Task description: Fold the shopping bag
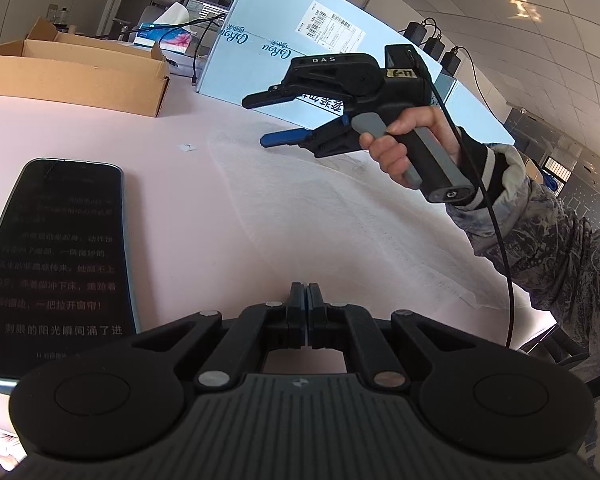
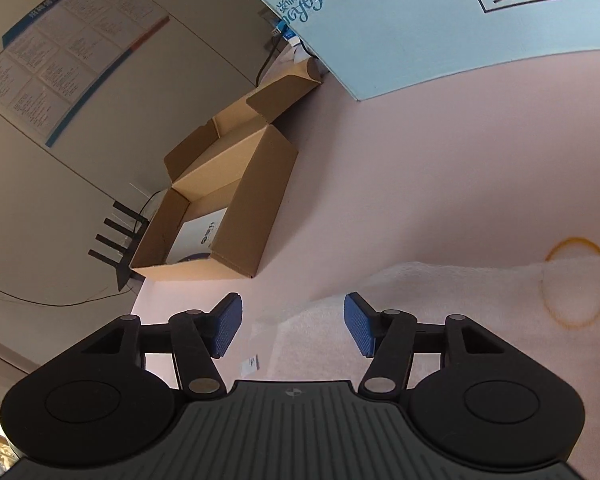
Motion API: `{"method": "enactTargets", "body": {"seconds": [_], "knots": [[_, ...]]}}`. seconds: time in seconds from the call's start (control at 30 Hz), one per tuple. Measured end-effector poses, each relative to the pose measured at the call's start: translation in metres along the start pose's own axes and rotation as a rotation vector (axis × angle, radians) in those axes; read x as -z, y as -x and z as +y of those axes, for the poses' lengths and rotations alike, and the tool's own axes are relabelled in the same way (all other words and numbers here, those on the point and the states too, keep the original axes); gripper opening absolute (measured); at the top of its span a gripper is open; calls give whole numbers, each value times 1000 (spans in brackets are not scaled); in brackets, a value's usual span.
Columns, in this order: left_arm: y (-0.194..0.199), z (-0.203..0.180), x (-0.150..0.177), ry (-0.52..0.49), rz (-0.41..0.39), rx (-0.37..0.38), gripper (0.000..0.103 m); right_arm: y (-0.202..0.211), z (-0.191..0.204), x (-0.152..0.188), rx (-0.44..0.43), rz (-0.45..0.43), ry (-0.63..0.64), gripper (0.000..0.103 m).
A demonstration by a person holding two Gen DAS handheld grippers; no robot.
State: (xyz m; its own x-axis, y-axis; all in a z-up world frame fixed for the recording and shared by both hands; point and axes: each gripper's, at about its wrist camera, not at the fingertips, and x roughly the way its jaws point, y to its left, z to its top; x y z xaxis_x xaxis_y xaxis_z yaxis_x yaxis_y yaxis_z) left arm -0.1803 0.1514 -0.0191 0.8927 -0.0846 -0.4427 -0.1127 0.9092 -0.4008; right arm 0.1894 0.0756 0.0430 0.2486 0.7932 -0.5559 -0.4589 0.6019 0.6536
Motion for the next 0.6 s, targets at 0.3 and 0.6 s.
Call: {"method": "enactTargets", "body": {"seconds": [0.3, 0.6], "knots": [[2, -7, 4, 14, -12, -31, 1, 49, -43, -1, 64, -118, -87, 63], [0, -15, -1, 12, -6, -89, 1, 227, -108, 86, 145, -344, -216, 75]]}}
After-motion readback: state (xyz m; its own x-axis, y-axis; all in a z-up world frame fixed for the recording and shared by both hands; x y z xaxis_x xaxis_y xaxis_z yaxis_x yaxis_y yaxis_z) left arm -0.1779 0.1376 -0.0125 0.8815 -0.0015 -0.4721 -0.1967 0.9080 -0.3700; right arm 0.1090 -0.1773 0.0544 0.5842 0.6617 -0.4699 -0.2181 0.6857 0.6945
